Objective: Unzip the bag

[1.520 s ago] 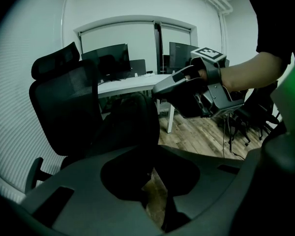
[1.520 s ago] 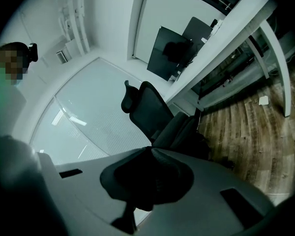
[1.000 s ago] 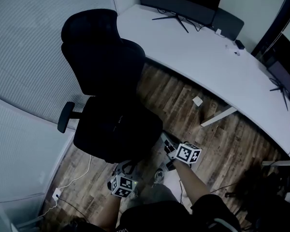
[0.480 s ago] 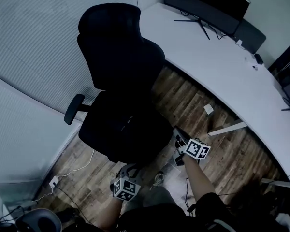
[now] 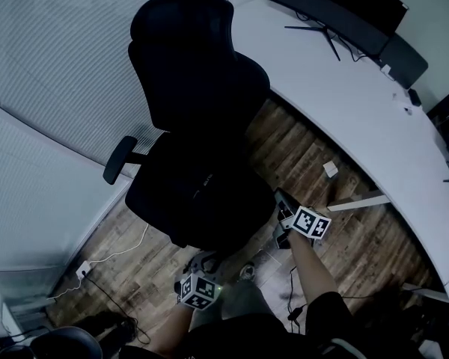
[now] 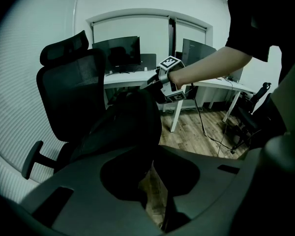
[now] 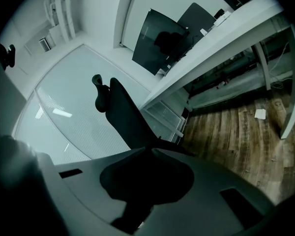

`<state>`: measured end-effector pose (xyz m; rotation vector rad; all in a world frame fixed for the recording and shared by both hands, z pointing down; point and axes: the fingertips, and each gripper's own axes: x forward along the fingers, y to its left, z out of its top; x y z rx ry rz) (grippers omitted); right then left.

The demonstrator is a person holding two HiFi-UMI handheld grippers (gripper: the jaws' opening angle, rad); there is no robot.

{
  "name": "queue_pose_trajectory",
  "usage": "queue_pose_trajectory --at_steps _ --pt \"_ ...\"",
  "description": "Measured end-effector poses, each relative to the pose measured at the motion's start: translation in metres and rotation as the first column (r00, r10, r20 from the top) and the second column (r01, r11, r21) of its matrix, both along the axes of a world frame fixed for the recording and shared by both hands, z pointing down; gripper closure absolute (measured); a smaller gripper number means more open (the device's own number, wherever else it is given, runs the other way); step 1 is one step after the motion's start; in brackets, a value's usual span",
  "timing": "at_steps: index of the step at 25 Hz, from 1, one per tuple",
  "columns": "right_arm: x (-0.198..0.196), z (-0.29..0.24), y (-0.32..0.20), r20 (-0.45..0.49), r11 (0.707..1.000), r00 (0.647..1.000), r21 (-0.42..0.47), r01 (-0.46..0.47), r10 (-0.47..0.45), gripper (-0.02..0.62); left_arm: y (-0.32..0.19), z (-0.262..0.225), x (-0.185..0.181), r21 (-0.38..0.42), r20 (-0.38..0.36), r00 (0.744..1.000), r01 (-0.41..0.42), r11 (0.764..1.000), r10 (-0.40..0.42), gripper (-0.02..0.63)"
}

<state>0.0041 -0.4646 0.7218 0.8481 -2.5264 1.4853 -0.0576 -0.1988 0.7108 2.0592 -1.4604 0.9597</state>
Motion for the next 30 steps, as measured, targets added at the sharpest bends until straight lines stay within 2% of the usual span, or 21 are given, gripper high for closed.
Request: queue_pose_trajectory --at_steps 6,14,16,18,25,30 --pt "-0.002 -0.004 0.007 -0.002 1.0 1.0 0.027 0.005 -0.005 0.538 0.002 0.002 0.0 -0.014 -0.006 1.0 -0.023 1.0 0.023 0.522" --pt "0.002 -0.024 0.035 -0.078 0.994 0.997 0.109 -0.001 0.009 0.529 0.01 -0.004 -0.002 -0.034 -0.072 0.997 -0.044 0.998 0.041 0.464" --pt "0.006 -0.033 0.046 -0.084 0.992 0.996 0.127 -0.014 0.025 0.496 0.011 -0.011 -0.002 -0.015 -0.112 0.993 -0.041 0.999 0.039 0.414" --pt "0.011 -0.044 0.056 -0.078 0.989 0.996 0.145 -0.035 0.047 0.482 0.01 -0.019 -0.004 0.019 -0.13 0.991 -0.041 0.999 0.043 0.411" --pt "0.03 -0.089 0.104 -0.023 0.97 0.987 0.187 -0.154 0.161 0.482 0.01 -0.058 -0.023 0.134 -0.097 0.993 -0.061 0.989 0.074 0.411" --pt "0.038 -0.111 0.14 0.017 0.956 0.976 0.201 -0.216 0.217 0.482 0.014 -0.08 -0.034 0.197 -0.103 0.992 -0.053 0.979 0.075 0.411"
